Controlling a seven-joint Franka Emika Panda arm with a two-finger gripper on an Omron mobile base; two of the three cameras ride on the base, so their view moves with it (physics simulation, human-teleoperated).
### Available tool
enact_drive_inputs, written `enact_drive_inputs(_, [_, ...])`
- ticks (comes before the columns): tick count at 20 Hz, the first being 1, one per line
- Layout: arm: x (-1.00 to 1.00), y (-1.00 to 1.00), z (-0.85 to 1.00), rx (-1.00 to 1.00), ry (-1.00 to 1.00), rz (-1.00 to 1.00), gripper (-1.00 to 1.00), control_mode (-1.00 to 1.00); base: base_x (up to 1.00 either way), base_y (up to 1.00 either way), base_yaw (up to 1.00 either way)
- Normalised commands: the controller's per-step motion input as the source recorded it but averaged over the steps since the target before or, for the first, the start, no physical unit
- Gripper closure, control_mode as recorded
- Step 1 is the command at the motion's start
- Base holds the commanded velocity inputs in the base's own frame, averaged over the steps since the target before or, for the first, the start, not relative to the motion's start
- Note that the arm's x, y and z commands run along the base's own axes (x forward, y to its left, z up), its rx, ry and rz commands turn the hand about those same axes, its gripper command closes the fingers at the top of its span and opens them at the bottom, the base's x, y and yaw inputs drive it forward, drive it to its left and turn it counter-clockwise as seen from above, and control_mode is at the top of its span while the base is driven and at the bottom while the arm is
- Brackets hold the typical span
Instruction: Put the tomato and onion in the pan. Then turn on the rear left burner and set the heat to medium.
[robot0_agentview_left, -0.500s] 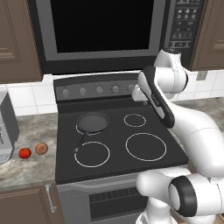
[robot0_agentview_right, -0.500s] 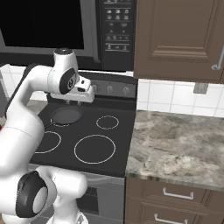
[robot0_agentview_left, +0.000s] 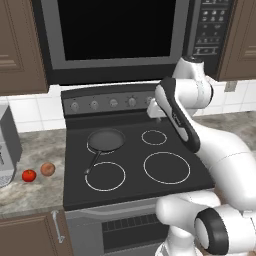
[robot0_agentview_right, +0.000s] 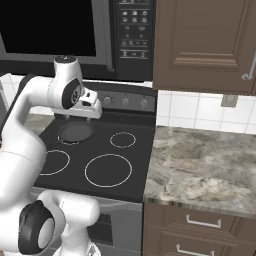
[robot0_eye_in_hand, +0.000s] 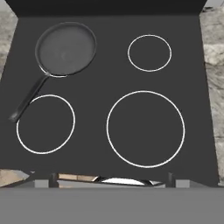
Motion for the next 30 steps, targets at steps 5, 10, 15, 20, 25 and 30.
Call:
enact_drive_inputs(5, [-0.11,0.47,-0.12,0.02,0.0,0.03,-1.0,-1.0,0.0,0.0,0.0])
enact_drive_inputs(10, [-0.09,0.4,-0.16,0.03,0.0,0.03,-1.0,-1.0,0.0,0.0,0.0])
enact_drive_inputs(15, [-0.04,0.45,-0.16,0.02,0.0,0.04,-1.0,-1.0,0.0,0.0,0.0])
enact_drive_inputs(20, [0.0,0.58,-0.15,0.01,0.05,0.02,-1.0,-1.0,0.0,0.0,0.0])
enact_drive_inputs(25, [0.0,0.59,-0.18,0.02,0.12,0.0,-1.0,-1.0,0.0,0.0,0.0])
enact_drive_inputs(30, [0.05,0.5,-0.24,0.05,0.17,0.0,-1.0,-1.0,0.0,0.0,0.0])
